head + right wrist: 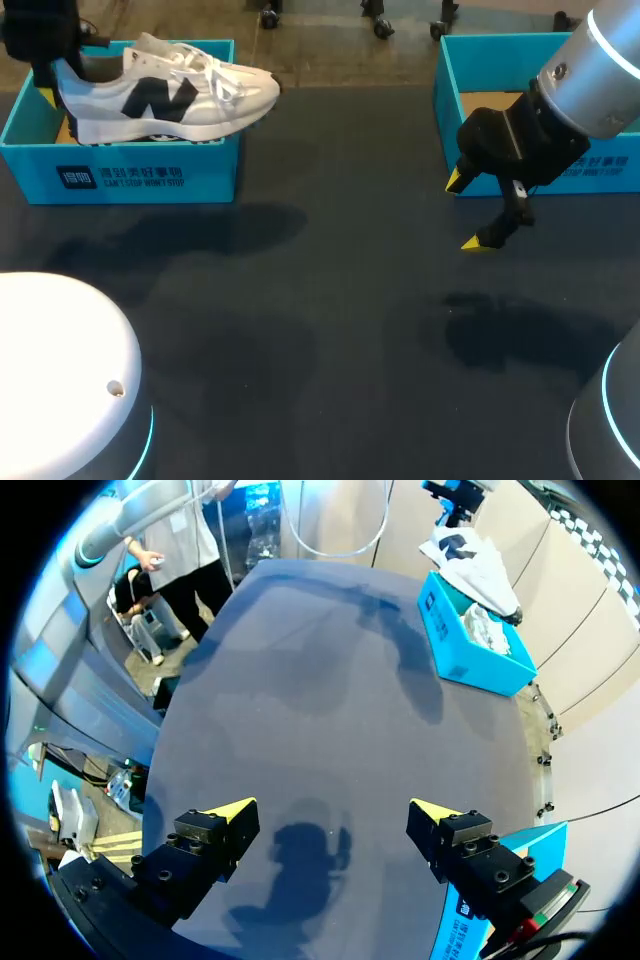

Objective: Take the shoe out of the shoebox, open the shoe tongue, remove and reinsert the insole, then place the shoe into the shoebox

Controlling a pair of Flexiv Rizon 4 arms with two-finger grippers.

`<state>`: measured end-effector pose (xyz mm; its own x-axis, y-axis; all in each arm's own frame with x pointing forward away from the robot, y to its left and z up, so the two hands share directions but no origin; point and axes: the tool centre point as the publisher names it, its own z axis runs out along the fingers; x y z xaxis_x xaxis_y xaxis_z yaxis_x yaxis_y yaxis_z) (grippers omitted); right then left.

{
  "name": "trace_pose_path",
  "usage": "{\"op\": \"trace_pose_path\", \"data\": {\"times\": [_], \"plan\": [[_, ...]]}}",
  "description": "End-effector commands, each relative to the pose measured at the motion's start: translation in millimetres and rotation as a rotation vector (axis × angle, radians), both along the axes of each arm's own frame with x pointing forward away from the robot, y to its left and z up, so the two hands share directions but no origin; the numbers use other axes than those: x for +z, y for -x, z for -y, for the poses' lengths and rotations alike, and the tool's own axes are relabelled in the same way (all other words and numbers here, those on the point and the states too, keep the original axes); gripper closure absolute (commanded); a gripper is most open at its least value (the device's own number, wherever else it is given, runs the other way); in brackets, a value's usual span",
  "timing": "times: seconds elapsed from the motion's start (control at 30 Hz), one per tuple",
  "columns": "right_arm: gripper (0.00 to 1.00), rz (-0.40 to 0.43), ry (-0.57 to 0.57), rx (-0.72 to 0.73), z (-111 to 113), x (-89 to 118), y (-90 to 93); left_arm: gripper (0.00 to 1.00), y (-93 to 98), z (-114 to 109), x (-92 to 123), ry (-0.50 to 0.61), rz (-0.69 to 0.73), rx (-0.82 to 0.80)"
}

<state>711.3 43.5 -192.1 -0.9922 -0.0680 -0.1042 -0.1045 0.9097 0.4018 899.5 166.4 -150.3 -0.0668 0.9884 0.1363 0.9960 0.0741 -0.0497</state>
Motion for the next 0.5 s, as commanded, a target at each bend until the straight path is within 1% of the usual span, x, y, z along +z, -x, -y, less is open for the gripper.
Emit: {"op": "trace_pose_path", "data": {"times": [0.03, 0.3, 0.5], "plan": [[0.0, 0.0, 0.002, -0.001, -1, -1, -0.6, 1.0, 13.2, 11, -4, -0.026, 0.102, -0.001], [0.0, 0.0, 0.002, -0.001, -1, -1, -0.6, 1.0, 37.6, 43, -20, -0.085, 0.115, 0.058], [0.0, 0.0, 0.002, -0.001, -1, -1, -0.6, 1.0, 57.9, 60, -25, -0.088, 0.136, 0.083]]}}
